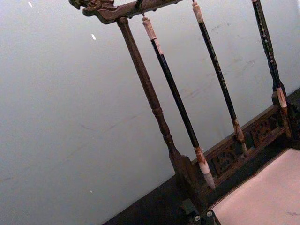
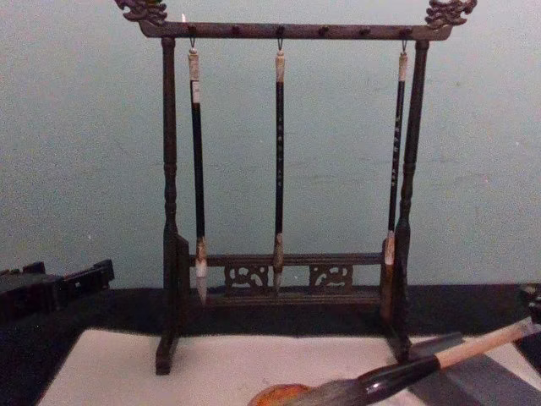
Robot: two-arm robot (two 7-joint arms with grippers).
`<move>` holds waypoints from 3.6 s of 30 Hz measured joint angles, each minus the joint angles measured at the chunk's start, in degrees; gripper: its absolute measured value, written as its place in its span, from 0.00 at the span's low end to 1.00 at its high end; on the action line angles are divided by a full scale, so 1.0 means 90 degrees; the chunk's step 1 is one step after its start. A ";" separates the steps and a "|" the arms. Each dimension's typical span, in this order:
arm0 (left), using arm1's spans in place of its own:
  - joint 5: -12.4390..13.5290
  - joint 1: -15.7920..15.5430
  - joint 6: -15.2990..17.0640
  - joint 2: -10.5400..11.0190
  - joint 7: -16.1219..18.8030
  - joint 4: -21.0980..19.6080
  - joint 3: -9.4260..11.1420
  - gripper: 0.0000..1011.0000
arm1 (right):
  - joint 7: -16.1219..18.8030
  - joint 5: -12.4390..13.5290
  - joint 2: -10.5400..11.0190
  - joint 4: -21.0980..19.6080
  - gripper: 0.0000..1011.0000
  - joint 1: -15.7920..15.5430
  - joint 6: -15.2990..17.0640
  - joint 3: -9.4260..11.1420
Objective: Pick up the brush from the inkstone, write on the paper, then place the brush back to its original position.
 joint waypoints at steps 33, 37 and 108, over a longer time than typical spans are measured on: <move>0.0000 0.0000 0.0000 0.0000 0.0000 0.0000 0.0000 0.99 | 0.0000 -0.0008 0.0000 0.0000 0.99 0.0000 0.0000 0.0000; 0.0000 0.0000 0.0000 0.0000 0.0000 0.0000 0.0000 0.99 | 0.0000 -0.0008 0.0000 0.0000 0.99 0.0000 0.0000 0.0000; 0.0000 0.0000 0.0000 0.0000 0.0000 0.0000 0.0000 0.99 | 0.2160 0.6990 -0.1017 0.0229 0.99 -0.0998 0.3115 0.2140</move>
